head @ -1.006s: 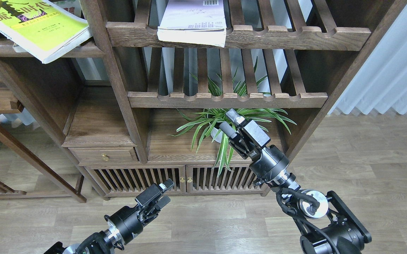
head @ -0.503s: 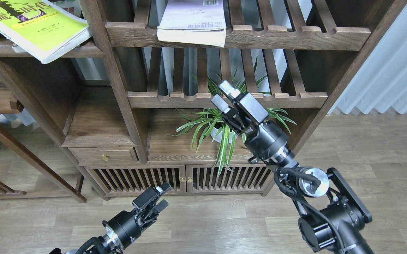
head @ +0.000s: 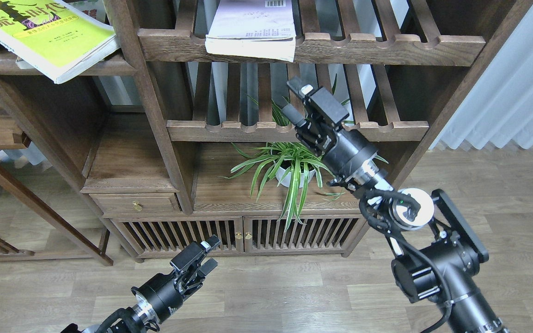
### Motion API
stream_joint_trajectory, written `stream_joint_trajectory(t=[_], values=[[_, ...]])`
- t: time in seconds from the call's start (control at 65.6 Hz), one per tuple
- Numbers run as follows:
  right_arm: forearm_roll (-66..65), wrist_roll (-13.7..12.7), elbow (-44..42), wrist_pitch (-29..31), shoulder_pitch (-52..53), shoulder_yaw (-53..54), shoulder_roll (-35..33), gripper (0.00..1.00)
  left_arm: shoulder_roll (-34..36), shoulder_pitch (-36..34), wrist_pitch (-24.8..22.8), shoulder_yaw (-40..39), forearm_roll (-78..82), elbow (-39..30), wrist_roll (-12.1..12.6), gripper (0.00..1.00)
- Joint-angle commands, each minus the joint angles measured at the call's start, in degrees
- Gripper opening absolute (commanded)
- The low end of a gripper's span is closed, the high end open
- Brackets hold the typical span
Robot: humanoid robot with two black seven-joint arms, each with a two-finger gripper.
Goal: Organize books on shelf
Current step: 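Reach the right gripper up to the white book on the top shelf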
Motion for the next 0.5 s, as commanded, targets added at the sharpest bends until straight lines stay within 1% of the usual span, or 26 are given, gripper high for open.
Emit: stream_joint_trajectory(t=[0.0,0.259,0.427,0.488], values=[[0.0,0.1,0.8,-3.6,2.5,0.1,0.0,0.94,0.0,-0.3,0.0,-0.3,-1.3,1.1,0.0,0.99],[-0.2,0.4,1.4,-8.7,4.9,0.1,0.0,0.93,0.0,-0.3,0.0,-0.7,-2.6,1.2,0.0,0.99],[-0.2,2.2,1.3,-11.5,6.3,0.1,0.1,0.93,0.0,-0.4,0.0,-1.1,-2.6,1.2,0.0,0.99],[-0.3,2.4,1.3,-12.2,6.8,0.1,0.1,0.93,0.0,-0.5,0.0,-1.1,-2.6,1.2,0.0,0.99]])
